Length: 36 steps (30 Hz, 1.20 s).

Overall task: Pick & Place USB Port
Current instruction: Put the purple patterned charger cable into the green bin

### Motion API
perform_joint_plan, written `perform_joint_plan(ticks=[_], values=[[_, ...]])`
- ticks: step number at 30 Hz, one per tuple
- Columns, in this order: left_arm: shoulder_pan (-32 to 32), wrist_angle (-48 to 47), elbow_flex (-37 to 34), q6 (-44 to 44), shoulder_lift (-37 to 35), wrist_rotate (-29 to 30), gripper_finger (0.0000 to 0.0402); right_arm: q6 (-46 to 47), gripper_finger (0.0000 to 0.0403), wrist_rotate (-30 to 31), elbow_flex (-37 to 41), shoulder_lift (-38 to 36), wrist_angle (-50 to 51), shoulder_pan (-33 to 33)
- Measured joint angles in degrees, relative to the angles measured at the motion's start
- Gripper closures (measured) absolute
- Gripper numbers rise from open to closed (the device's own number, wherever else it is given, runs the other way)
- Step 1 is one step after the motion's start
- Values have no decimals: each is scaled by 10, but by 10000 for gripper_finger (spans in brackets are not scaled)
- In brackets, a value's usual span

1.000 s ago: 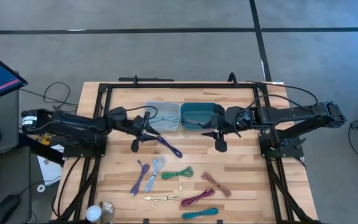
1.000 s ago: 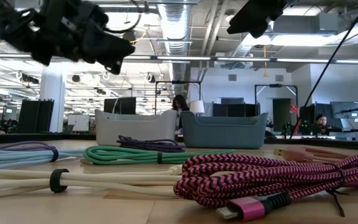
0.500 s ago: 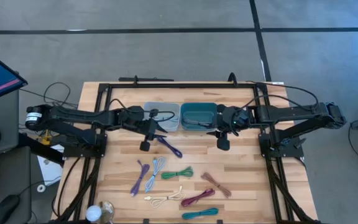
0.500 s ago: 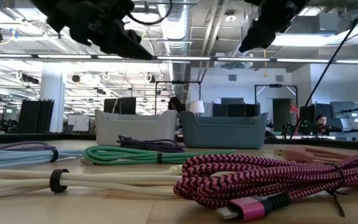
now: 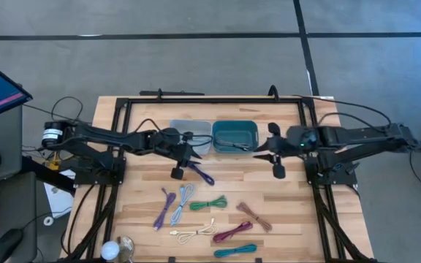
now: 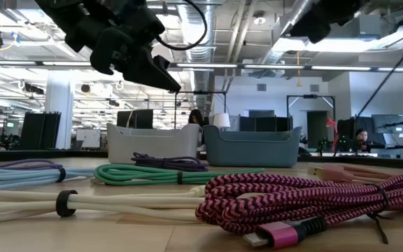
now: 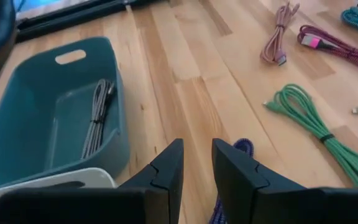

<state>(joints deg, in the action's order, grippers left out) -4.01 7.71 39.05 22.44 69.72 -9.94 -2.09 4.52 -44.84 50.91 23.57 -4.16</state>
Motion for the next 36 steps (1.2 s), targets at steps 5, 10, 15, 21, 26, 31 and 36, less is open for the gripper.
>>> perform_joint_plan(ticks=[5,10,15,21,26,31,36], values=[[0,14,0,21,26,5,318,0,328,0,97,-85,-109,1],[0,17,10,22,54,5,317,2,328,0,179,-159,-196,1],[0,18,27,22,82,5,282,6,328,2,232,-206,-241,1],[13,17,31,11,121,5,215,6,328,4,278,-233,-294,1],[39,10,31,11,148,4,195,7,328,15,286,-238,-299,2],[52,9,31,-3,174,4,203,8,328,18,286,-238,-302,2],[48,10,31,-23,200,12,214,21,328,18,286,-238,-301,2]])
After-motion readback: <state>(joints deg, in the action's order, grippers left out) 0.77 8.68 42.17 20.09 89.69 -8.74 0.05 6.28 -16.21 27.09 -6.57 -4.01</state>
